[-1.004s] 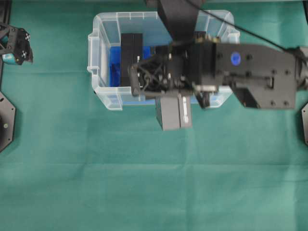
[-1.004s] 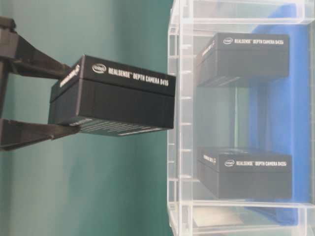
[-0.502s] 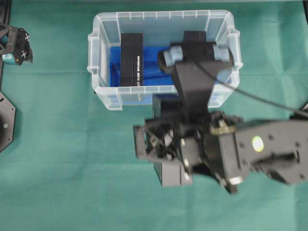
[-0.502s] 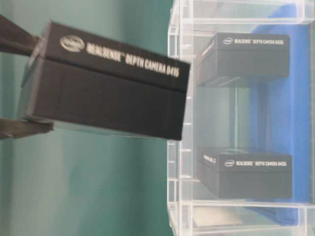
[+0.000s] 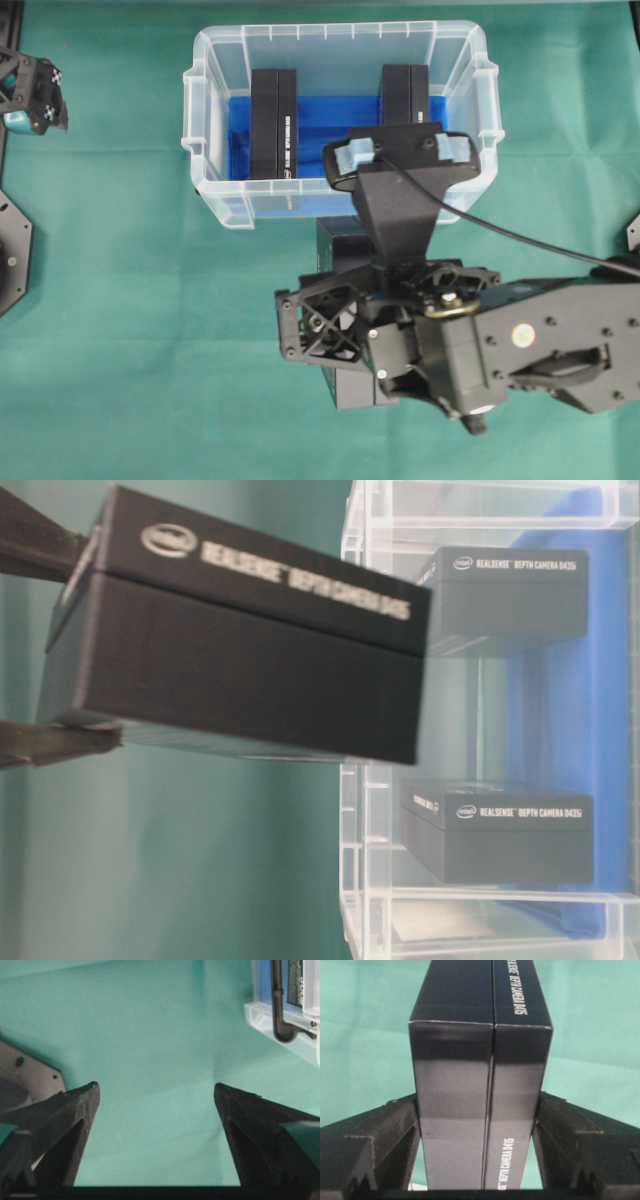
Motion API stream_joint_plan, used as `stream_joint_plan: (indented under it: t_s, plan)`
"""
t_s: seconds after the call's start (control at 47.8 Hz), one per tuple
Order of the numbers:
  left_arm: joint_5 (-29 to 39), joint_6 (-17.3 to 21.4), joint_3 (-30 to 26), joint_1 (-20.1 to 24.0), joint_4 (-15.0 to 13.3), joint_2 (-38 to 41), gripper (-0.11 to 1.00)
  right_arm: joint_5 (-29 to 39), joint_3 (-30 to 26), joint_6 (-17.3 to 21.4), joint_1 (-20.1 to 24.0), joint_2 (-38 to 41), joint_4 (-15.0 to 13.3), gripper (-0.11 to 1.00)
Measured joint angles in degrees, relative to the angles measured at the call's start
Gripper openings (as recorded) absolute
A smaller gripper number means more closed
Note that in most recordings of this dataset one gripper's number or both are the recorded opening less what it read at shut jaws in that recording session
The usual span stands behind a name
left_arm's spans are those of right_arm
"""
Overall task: Take out the box from the case.
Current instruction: 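Carry the held box toward the viewer, in front of the case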
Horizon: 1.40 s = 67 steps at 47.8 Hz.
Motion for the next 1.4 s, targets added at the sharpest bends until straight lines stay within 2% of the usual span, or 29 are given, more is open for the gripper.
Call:
stream_joint_plan:
  t_s: [0.293, 0.753, 1.004, 1.172, 1.402]
  plan:
    - [0.0, -0.09, -0.09, 0.0, 0.0, 0.0, 0.95, -2.9, 4.57, 0.53, -0.62, 0.97, 2.9, 0.68]
    - [0.09, 0.18, -0.09, 0.0, 0.0, 0.0, 0.95, -17.14, 16.96, 3.6, -0.97, 0.97, 7.82, 0.68]
    - [0.09, 0.18, 0.18, 0.0, -0.09, 0.0, 0.95, -23.73, 23.12, 4.39, -2.2, 0.97, 8.35, 0.68]
    - [0.09, 0.18, 0.18, -0.09, -0.09, 0.0, 0.95, -28.3, 27.33, 4.31, -3.16, 0.97, 9.76, 0.68]
    - [0.18, 0.18, 0.18, 0.0, -0.09, 0.0, 0.95, -33.75, 29.53, 4.48, -3.43, 1.49, 11.6, 0.68]
